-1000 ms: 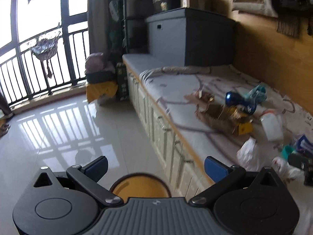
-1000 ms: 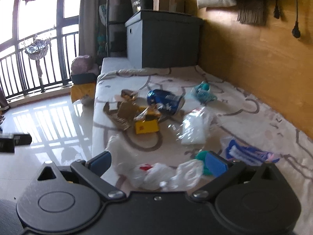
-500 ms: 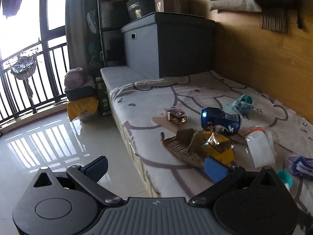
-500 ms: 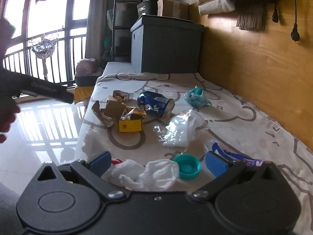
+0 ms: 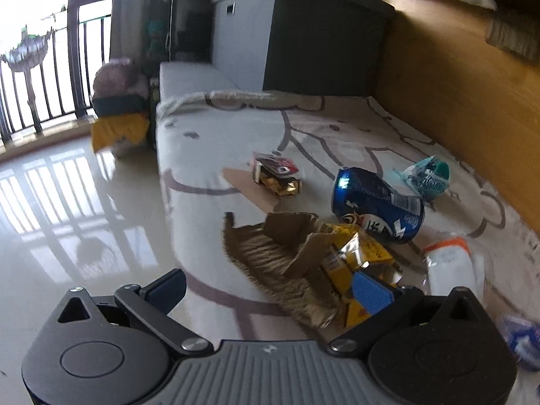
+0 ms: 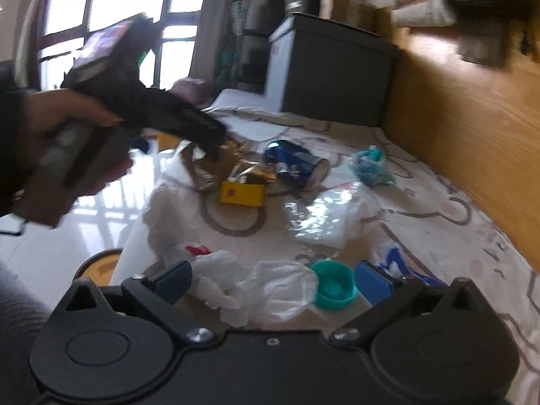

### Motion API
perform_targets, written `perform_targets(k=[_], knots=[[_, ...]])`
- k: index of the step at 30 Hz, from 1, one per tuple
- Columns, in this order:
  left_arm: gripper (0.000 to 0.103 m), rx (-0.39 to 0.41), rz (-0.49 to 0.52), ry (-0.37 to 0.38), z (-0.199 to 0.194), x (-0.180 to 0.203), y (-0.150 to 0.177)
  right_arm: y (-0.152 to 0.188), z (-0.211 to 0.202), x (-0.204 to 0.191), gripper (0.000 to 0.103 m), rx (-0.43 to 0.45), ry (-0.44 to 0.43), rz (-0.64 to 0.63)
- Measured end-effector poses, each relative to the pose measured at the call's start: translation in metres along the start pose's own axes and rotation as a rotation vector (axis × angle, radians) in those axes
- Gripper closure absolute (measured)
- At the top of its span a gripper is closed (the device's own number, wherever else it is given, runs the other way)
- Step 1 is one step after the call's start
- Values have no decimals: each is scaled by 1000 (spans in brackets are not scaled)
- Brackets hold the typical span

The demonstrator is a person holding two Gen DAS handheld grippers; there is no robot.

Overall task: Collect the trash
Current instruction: 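Grasp the brown cardboard box with the left tool while the right tool grasps white plastic bags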

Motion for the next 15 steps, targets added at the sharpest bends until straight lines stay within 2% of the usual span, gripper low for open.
perform_targets(k=[2,4,9,11,13,15], knots=[[0,-6,-43,22,9,-1,0,-2,2,-3,1,-3,-40,-23],[0,-9,-77,29,18,0,1,-3,6,-6,12,-14,-92,-53],[0,-21,-140,53,30,-1,7,-6,19,-17,19,-60,-212,-198],[0,-30,-173,65,34,-5,11,-8,26,-20,27,-95,-250,-275],[0,-33,-197,68,37,-7,13,-9,34,-20,39,-129,-284,-324],[0,-24,-198,70,37,-8,13,-10,41,-20,43,-160,-316,-354]])
Point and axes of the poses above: each gripper's, at about its wrist camera, not at the fingertips, and z roughly the way its jaws point, x to its right, y to its underside, the point moved 2 cm from there along z, roughly the way its jaws point, and after that the axes turned 8 degrees about x, right-handed, at the moved point
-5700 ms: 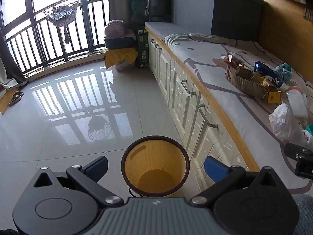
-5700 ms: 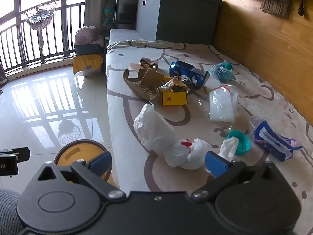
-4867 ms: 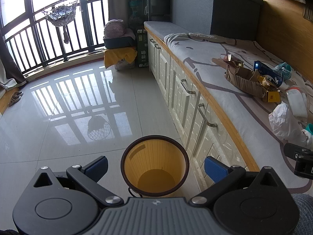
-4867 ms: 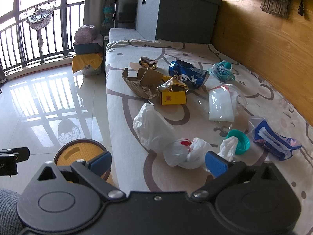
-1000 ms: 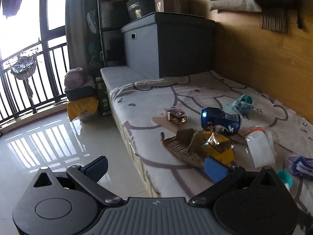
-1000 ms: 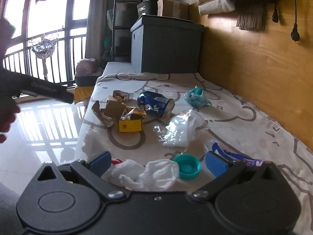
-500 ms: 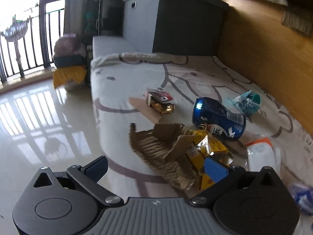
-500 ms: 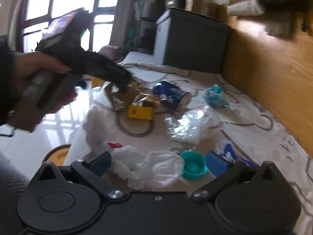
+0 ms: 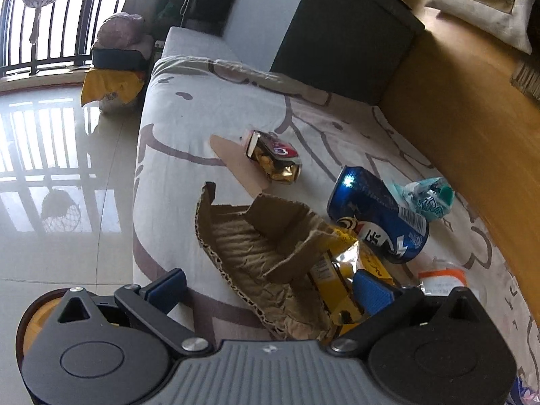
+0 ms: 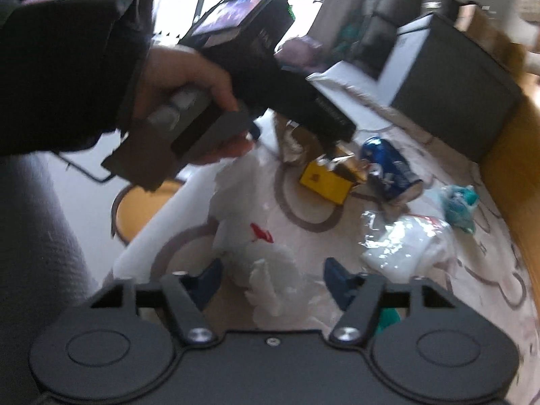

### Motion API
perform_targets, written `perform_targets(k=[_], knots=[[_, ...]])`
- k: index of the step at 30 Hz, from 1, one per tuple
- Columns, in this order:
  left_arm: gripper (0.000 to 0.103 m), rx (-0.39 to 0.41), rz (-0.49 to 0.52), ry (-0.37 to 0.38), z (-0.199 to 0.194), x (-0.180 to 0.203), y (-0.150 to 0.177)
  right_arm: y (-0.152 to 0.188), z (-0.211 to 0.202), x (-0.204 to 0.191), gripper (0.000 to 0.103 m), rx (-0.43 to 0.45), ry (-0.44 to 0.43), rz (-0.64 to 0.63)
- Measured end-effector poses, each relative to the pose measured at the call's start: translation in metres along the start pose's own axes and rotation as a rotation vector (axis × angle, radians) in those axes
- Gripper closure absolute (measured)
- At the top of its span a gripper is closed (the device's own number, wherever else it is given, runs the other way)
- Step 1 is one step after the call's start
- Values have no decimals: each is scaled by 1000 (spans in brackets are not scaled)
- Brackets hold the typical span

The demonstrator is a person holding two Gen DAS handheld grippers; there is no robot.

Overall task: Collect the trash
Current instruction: 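Grasp the brown cardboard box with the left tool while the right tool grasps white plastic bags, then carry the cardboard and white bags in both tools over the yellow bin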

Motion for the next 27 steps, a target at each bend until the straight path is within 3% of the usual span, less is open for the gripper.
perform_targets(k=[4,9,14,17,22,27], knots=[[0,-6,-14,-4,3,-1,-1,-3,7,1,51,-30,-49,-36],[2,1,-69,8,2,-5,-5,-4,13,0,56,-38,-32,-33],[27,7,-44,-2,4,-4,-6,-6,13,3,61,-66,3,27],[40,-1,27,-16,6,2,-6,-8,13,5,63,-76,17,70],[49,4,100,-17,1,6,-5,-8,7,6,64,-78,34,151],[51,36,123,14,-23,5,-7,-13,-2,4,65,-61,49,218]])
Point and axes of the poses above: each gripper's, at about its wrist camera, not at the fingertips, and z roughly the way its jaws point, x to its right, y to its underside, the point moved 2 cm from there along z, roughly the way its jaws point, and after that the axes turned 8 degrees about x, right-handed, at the moved point
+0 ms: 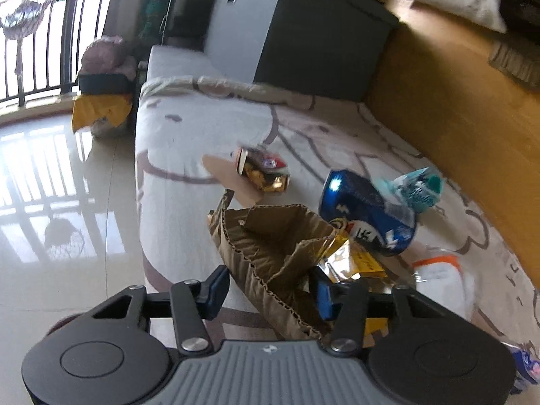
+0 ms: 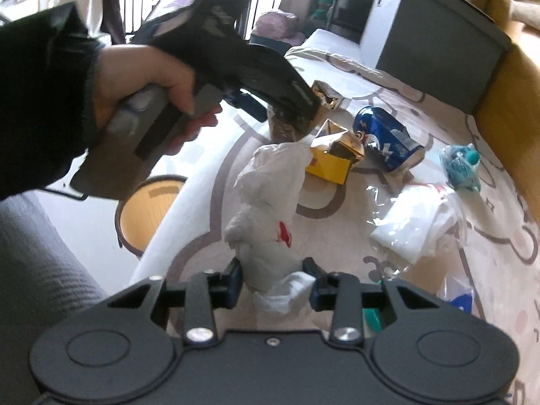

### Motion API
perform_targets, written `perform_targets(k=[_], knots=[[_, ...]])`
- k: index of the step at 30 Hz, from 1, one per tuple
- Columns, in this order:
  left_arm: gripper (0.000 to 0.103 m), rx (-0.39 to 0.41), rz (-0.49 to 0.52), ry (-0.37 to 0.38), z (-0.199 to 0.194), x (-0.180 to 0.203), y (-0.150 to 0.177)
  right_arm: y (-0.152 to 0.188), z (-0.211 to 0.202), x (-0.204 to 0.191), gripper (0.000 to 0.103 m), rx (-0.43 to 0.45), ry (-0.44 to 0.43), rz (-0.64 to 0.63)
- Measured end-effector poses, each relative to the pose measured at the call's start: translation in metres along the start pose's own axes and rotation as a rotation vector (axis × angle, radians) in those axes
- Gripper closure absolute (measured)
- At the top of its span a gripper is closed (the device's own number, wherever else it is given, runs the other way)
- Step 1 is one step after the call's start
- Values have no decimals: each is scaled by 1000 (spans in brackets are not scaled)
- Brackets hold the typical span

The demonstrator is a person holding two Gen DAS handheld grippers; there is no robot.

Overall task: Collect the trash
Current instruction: 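Carry the cardboard and white bags in both tools over the yellow bin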

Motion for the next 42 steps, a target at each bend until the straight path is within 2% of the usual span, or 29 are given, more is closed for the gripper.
perform_targets(k=[13,27,36,42], knots=[[54,73,23,10,-71,-21,-20,-2,-35,4,65,51,95,164],[54,72,124,27,-146,-39,-6,-22,-62,2,65,114,211,274],[54,104,172,-5,-186,-52,-8,-43,-60,-7,65,152,216,361],[54,112,172,-39,-206,-68,-10,-60,-52,-21,65,169,225,361]])
Point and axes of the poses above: each gripper's, at about its wrist camera, not at the fingertips, and z roughly the way its jaws point, x to its right, y to its underside, the point moved 2 cm from there along z, roughly the way its jaws point, and after that the axes turned 8 degrees about x, right-handed, at the moved point
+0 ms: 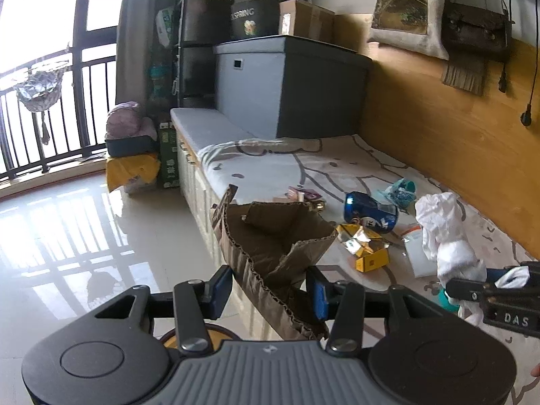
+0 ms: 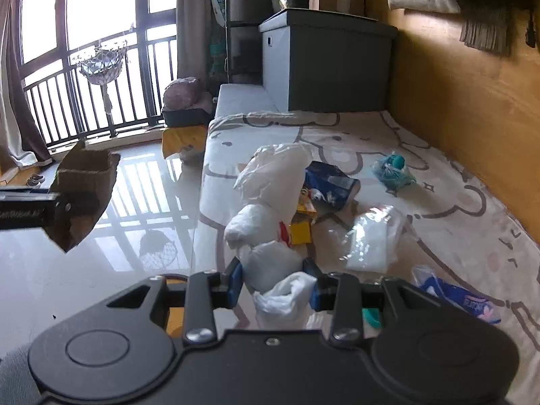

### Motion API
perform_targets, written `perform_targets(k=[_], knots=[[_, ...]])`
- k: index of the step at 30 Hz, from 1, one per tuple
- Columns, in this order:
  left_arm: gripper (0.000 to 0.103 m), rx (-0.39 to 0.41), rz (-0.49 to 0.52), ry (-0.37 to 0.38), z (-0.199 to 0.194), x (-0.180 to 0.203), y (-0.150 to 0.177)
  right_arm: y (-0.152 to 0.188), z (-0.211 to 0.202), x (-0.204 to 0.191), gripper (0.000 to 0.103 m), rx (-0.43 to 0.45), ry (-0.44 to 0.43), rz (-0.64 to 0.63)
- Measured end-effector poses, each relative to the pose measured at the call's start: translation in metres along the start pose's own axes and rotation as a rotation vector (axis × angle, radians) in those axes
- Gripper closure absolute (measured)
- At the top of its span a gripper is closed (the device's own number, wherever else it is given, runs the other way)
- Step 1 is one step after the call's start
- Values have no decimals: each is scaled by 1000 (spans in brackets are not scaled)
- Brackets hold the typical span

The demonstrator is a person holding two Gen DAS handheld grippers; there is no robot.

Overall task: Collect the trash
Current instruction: 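Carry the cardboard and white bags in both tools over the yellow bin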

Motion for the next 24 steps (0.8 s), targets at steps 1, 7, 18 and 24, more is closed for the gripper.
perform_targets(k=[1,7,18,24], knots=[[54,-1,-3,-6,-2,-4,0,-1,2,-4,65,0,-11,3],[54,-6,-13,-46,-8,-24,-1,-9,16,-33,65,-10,-45,-2],[54,-31,-44,-112,-6,-72,6,-16,52,-93,65,-42,-91,-30],[54,-58,-74,-135,13,-102,15,-14,90,-121,65,-93,-108,-29]])
Point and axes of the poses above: each gripper's, at about its wrist camera, not at the fingertips, and z roughly the way its jaws point, x to its right, y to its underside, the point moved 2 cm from there along z, roughly the way its jaws point, and after that the axes turned 8 degrees about x, right-handed, at the moved point
